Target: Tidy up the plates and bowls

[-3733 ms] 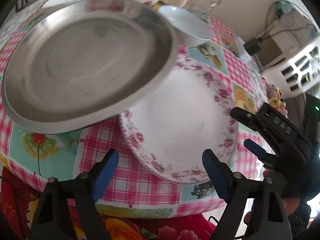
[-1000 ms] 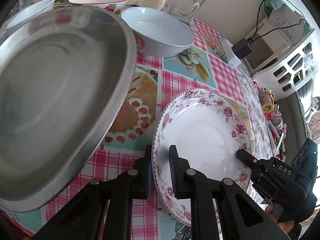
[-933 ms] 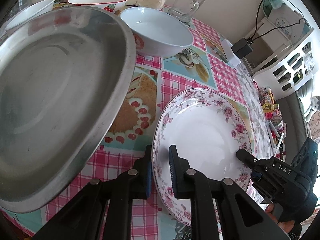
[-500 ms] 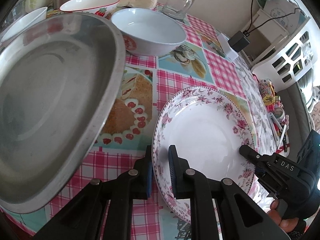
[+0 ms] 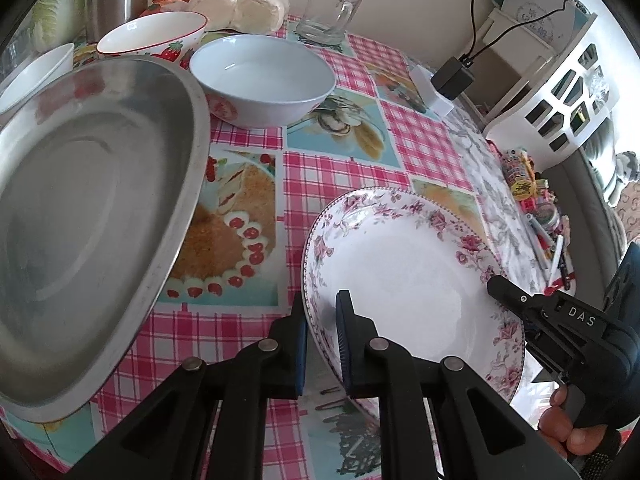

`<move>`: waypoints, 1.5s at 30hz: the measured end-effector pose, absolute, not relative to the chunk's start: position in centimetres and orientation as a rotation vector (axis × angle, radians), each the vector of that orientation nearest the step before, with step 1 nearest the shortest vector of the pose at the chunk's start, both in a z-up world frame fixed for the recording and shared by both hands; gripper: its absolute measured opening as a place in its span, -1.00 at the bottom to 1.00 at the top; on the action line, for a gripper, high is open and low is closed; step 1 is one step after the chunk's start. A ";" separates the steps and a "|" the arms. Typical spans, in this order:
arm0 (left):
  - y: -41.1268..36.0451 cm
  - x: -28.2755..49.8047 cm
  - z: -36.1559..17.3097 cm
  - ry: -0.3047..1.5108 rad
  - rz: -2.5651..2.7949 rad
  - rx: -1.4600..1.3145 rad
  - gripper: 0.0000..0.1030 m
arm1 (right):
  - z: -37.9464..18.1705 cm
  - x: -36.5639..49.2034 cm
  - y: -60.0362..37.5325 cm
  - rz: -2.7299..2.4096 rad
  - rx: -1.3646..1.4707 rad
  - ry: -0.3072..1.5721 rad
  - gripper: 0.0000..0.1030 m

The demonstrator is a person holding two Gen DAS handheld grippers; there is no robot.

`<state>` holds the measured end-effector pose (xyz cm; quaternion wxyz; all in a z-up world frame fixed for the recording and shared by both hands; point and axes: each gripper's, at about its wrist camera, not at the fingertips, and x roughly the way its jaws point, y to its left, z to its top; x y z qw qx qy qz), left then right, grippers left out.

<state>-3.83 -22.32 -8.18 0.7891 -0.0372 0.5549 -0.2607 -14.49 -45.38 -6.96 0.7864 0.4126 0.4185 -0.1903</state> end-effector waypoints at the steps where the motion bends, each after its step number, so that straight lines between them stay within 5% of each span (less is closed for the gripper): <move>1: -22.4 -3.9 -8.1 1.198 -0.567 -0.085 -0.73 | -6.8 -14.6 -45.5 -0.413 0.891 0.893 -0.79; 22: -21.1 -3.5 -3.9 1.080 -0.625 -0.123 -0.73 | -2.4 -15.1 -44.1 -0.399 0.832 0.759 -0.79; 45: -10.7 1.8 -0.3 1.011 -0.552 -0.346 -0.73 | 3.4 -7.8 -35.5 -0.277 0.678 0.739 -0.79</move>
